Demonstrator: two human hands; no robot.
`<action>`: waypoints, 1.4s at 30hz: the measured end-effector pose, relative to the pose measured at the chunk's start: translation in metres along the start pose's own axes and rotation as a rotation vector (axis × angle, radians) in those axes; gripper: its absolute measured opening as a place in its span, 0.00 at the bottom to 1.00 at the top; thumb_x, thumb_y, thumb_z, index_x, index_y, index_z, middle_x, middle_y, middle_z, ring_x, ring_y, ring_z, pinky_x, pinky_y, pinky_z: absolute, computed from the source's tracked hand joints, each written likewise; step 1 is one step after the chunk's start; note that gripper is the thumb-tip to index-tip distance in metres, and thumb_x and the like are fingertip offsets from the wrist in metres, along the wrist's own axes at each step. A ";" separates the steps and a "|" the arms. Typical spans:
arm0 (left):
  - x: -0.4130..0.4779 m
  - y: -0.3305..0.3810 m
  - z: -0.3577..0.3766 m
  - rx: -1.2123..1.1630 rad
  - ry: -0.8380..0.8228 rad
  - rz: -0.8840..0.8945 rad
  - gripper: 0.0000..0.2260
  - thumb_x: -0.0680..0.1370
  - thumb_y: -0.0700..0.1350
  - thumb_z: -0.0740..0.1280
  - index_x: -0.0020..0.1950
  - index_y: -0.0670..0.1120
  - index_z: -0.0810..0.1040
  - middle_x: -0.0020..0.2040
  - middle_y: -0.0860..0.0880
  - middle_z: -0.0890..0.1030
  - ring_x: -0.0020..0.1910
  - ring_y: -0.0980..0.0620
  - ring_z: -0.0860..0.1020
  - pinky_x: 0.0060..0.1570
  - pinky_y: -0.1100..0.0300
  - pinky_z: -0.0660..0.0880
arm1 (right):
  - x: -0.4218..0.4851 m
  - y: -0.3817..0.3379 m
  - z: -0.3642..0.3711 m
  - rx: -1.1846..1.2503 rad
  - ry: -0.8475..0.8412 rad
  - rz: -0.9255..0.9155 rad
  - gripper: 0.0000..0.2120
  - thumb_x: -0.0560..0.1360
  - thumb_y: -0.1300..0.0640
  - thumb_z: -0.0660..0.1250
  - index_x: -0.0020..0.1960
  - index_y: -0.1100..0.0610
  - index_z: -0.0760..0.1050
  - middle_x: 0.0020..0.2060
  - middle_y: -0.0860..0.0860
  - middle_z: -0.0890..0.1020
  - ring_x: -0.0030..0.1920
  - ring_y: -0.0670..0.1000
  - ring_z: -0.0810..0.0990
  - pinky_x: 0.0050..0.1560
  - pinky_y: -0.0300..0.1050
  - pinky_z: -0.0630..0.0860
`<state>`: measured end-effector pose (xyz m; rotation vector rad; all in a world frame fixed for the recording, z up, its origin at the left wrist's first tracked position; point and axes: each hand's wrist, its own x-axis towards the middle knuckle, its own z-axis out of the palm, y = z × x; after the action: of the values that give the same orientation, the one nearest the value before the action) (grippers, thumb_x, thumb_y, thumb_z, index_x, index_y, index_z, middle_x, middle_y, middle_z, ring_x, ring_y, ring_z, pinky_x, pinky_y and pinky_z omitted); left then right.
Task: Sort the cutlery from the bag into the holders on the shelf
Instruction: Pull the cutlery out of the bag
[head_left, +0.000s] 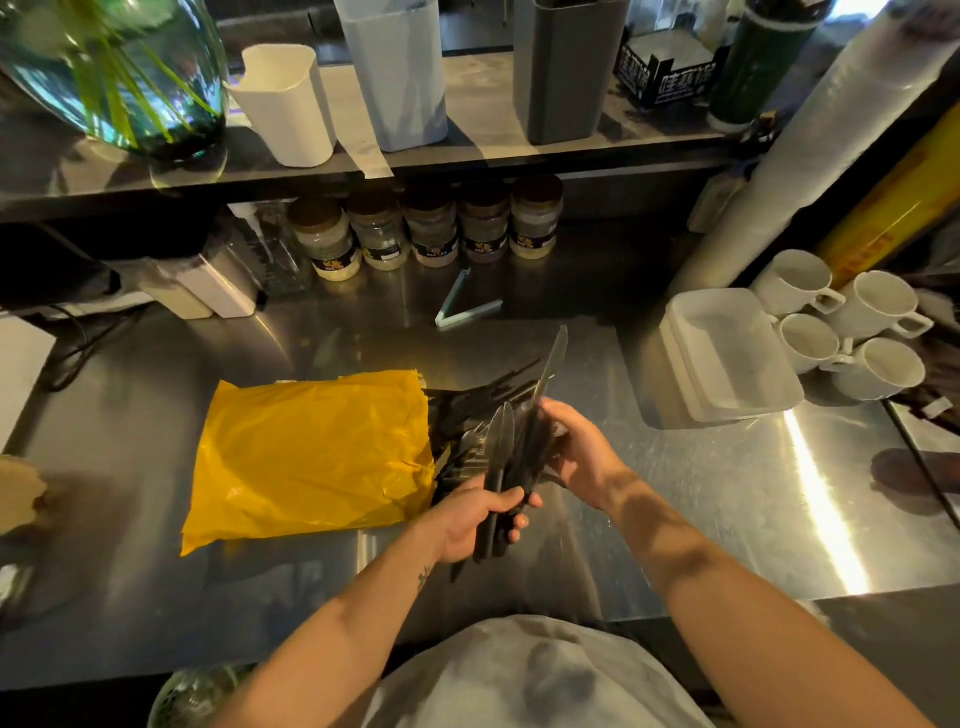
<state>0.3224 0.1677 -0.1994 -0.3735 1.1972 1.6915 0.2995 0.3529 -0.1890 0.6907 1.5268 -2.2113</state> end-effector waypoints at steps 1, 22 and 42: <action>-0.004 0.000 -0.003 0.018 -0.007 -0.010 0.12 0.82 0.38 0.66 0.65 0.39 0.75 0.50 0.43 0.83 0.39 0.51 0.76 0.39 0.57 0.75 | 0.000 -0.003 0.003 -0.003 0.027 -0.013 0.20 0.79 0.45 0.68 0.65 0.57 0.78 0.56 0.55 0.85 0.57 0.56 0.83 0.57 0.54 0.77; -0.039 0.015 -0.050 0.006 0.348 0.115 0.11 0.80 0.40 0.70 0.61 0.47 0.75 0.47 0.42 0.84 0.38 0.47 0.81 0.37 0.53 0.79 | -0.024 0.043 0.068 -0.154 0.122 -0.181 0.08 0.83 0.58 0.65 0.57 0.55 0.82 0.46 0.53 0.86 0.45 0.47 0.85 0.43 0.38 0.79; -0.050 0.033 -0.044 0.085 0.227 0.172 0.14 0.82 0.45 0.68 0.67 0.52 0.74 0.58 0.45 0.83 0.58 0.44 0.81 0.54 0.48 0.81 | -0.019 0.052 0.117 0.078 0.160 -0.002 0.39 0.70 0.35 0.75 0.72 0.57 0.72 0.60 0.57 0.84 0.61 0.57 0.83 0.59 0.58 0.81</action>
<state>0.3051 0.1028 -0.1670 -0.4286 1.4995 1.7726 0.3219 0.2253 -0.1824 0.9093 1.5220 -2.2750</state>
